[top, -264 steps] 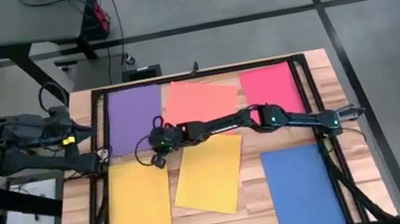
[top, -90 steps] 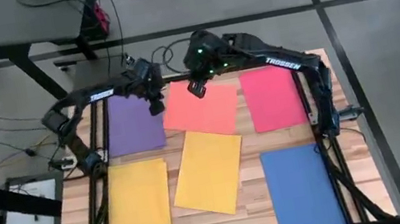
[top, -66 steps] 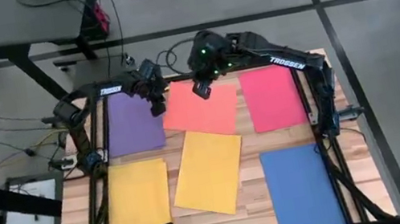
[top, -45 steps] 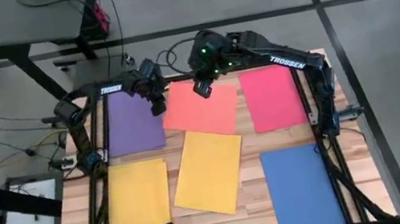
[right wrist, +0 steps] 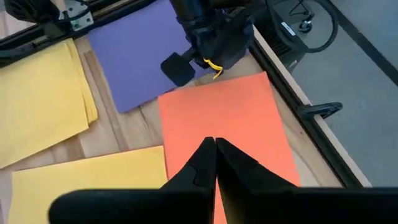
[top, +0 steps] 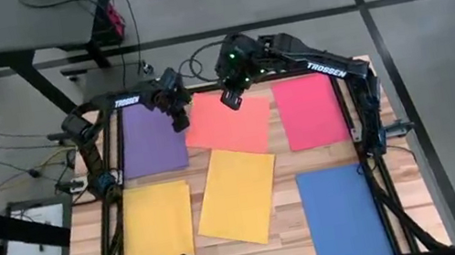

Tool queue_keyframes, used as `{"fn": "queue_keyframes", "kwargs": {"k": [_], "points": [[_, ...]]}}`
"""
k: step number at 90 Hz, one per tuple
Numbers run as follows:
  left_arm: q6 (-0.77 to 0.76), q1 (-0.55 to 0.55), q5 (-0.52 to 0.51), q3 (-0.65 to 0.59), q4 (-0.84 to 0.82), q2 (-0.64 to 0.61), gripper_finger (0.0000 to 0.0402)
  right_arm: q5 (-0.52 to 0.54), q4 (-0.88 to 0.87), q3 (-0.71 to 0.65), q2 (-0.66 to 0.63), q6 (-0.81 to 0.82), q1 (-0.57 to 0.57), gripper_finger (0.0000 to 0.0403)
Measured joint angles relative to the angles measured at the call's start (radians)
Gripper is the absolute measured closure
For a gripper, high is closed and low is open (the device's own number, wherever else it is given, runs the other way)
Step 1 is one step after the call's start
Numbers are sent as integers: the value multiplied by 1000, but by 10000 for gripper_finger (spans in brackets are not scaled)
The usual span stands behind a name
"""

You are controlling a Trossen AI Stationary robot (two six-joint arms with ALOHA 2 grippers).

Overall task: Organize paper
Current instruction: Stack the purple paper on top of the other purple paper

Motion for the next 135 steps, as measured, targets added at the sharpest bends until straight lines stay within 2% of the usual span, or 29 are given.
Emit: {"fn": "queue_keyframes", "kwargs": {"k": [20,80,92,102,116,126,135], "points": [[-20,3,-57,-4,4,-31,402,2,-6,0,0,-3,5,403],[-3,-89,-8,-4,10,-39,402,1,-16,0,0,-3,6,403],[-19,-102,-8,0,-54,-80,402,1,-39,0,0,-4,6,403],[-131,-107,-9,21,-116,-158,402,0,-57,0,0,-5,6,403],[-442,-105,15,33,-203,-300,402,0,-69,0,0,-10,6,403],[-575,-109,77,26,-338,-380,402,1,-93,0,0,1,6,403],[-655,-129,93,-12,-484,-450,402,1,-117,0,0,13,6,403]]}}
